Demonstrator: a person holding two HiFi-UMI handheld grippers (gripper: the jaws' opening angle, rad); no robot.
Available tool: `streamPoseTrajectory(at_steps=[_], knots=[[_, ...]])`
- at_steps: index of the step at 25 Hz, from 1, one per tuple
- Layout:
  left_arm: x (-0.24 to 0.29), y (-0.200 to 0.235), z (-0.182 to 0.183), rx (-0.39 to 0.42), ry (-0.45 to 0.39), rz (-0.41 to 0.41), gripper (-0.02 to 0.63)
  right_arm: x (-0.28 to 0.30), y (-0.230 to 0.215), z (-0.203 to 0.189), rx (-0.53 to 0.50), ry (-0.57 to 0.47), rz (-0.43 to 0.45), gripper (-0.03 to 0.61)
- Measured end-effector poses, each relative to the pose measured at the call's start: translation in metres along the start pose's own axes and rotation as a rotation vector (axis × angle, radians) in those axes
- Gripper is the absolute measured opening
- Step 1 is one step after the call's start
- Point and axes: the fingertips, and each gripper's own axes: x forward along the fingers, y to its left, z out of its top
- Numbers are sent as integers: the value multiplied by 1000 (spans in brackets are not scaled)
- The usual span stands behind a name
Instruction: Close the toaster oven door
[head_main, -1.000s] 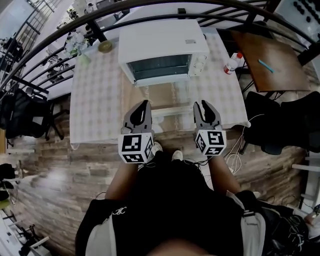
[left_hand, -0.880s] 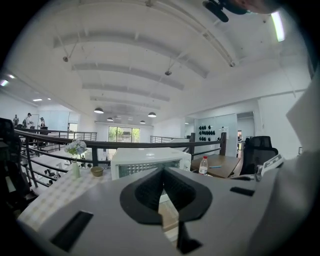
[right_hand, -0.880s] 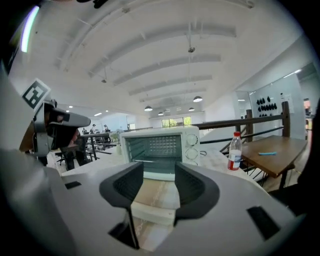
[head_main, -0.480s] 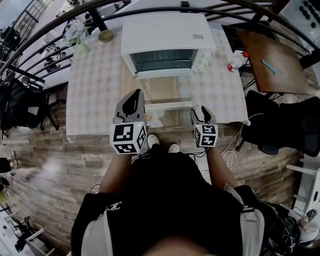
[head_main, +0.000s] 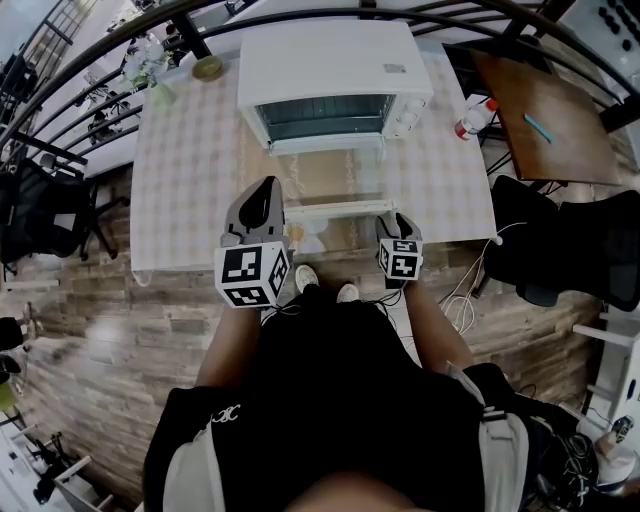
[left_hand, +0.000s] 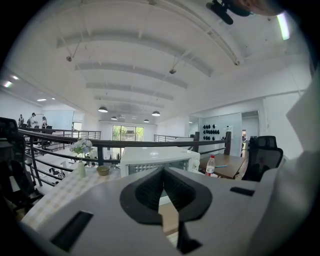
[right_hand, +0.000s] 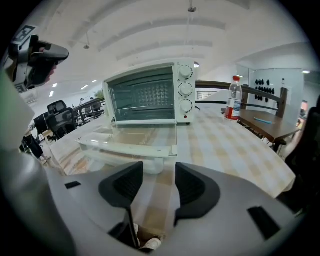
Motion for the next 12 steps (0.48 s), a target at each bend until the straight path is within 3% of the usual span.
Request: streamPoseTrajectory(at_steps=[7,12], knots=[[-5,9,0,2,4,42,14,22,-8,3,71,11,-30,181],[-6,18,2,2,0,65,14,28,-4,6,66,6,-35,103]])
